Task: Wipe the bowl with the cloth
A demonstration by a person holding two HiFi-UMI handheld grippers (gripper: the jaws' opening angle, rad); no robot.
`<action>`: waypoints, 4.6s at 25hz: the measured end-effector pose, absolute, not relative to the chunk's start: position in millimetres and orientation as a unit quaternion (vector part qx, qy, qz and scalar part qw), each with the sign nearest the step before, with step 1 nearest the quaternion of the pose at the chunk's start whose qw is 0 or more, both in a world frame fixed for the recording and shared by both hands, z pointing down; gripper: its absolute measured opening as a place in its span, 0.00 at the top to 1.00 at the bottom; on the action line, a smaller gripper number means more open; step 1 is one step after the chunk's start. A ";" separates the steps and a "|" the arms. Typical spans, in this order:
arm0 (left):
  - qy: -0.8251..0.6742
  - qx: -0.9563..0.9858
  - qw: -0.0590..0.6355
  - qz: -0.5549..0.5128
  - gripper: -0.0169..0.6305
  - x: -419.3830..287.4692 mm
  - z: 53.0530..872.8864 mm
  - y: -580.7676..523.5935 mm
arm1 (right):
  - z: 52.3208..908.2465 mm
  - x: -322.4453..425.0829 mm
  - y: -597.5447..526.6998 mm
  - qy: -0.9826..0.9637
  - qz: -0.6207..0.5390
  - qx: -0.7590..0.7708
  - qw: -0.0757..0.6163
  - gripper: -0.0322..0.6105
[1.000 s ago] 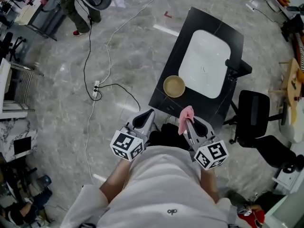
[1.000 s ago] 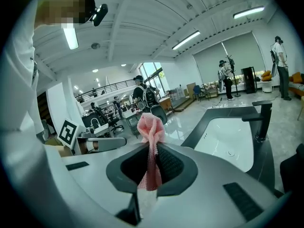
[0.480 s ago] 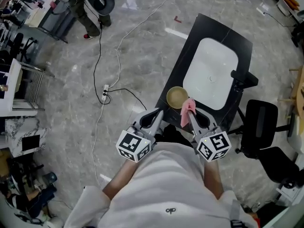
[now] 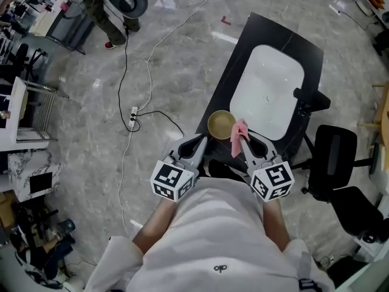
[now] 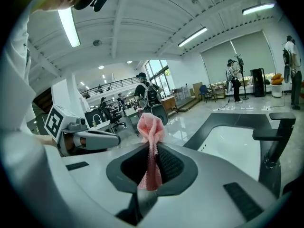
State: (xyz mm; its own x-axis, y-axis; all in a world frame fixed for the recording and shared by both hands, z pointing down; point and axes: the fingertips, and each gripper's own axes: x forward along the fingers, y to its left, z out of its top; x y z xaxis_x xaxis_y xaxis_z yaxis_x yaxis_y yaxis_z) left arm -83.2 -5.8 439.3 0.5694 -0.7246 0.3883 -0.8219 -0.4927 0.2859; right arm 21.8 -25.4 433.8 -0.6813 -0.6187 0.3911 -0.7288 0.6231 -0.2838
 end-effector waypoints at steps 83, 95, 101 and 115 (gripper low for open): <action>-0.502 0.710 0.493 0.034 0.92 -87.7 531.5 -42.7 | 495.5 -30.5 -56.3 -0.888 0.138 0.321 0.300 0.91; -0.486 0.756 0.435 0.064 0.92 -73.1 504.1 -38.6 | 501.0 -31.5 -69.2 -0.857 0.100 0.356 0.360 0.91; -0.476 0.778 0.402 0.084 0.92 -62.9 496.6 -39.7 | 500.0 -33.9 -71.6 -0.855 0.104 0.364 0.354 0.91; -0.477 0.779 0.401 0.064 0.92 -70.0 493.3 -41.5 | 504.9 -57.4 -51.2 -0.889 0.089 0.285 0.347 0.91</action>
